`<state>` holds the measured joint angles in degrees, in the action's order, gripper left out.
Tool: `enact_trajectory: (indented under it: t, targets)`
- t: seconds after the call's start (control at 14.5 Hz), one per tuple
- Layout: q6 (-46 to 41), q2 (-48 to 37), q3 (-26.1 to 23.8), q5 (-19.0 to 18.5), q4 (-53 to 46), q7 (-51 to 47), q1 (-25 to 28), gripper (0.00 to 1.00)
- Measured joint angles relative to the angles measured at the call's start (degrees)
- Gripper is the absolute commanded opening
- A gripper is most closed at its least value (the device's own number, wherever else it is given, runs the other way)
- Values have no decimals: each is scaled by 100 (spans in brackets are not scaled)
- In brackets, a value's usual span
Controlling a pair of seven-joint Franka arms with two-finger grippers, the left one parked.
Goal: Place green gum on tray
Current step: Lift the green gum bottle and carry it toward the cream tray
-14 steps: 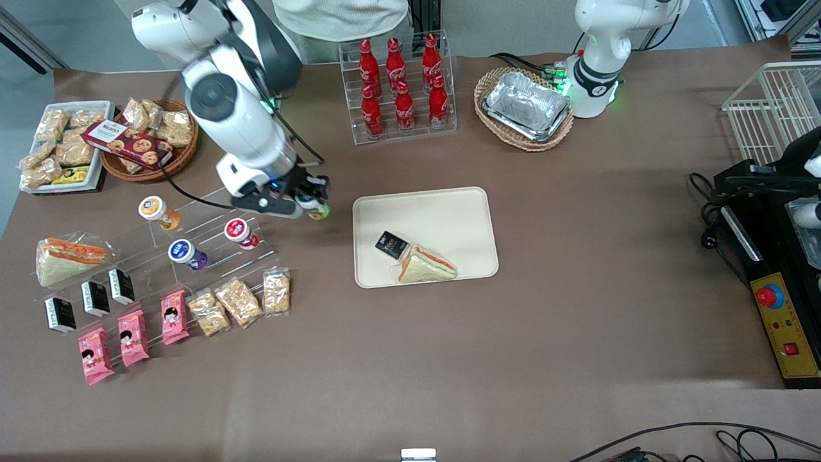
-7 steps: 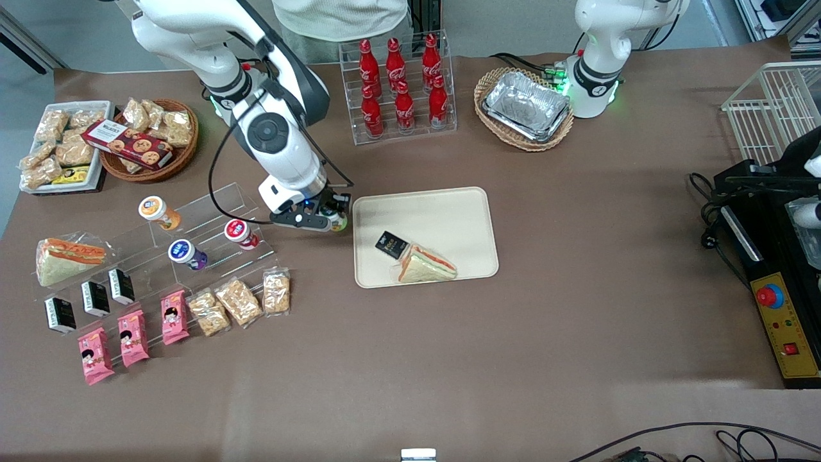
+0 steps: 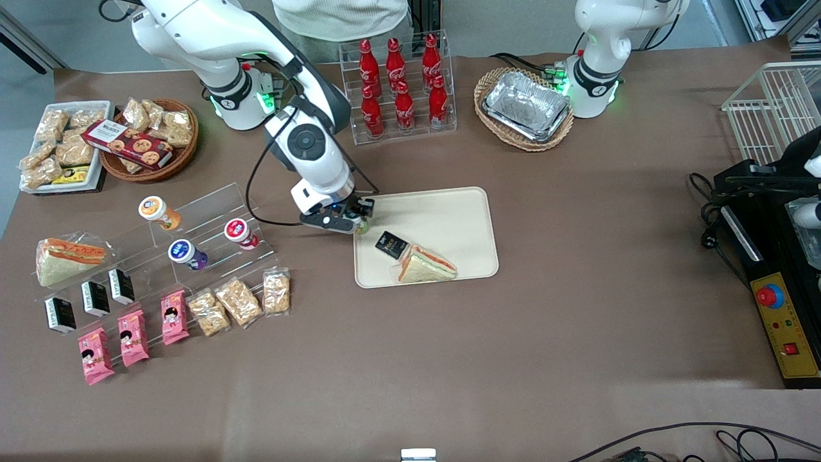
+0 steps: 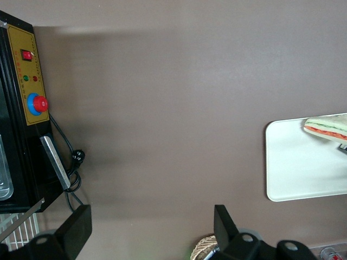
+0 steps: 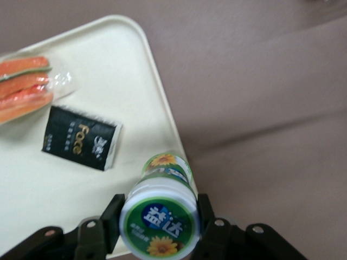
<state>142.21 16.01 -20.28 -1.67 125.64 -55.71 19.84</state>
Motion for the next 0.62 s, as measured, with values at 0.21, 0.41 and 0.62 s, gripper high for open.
enact_trajectory:
  t: [0.21, 0.41, 0.62]
  targets:
    - [61, 70, 0, 0, 0, -126, 151, 0]
    - [125, 159, 1, 0, 0, -197, 171, 16]
    - [155, 287, 1, 0, -2, -206, 183, 53]
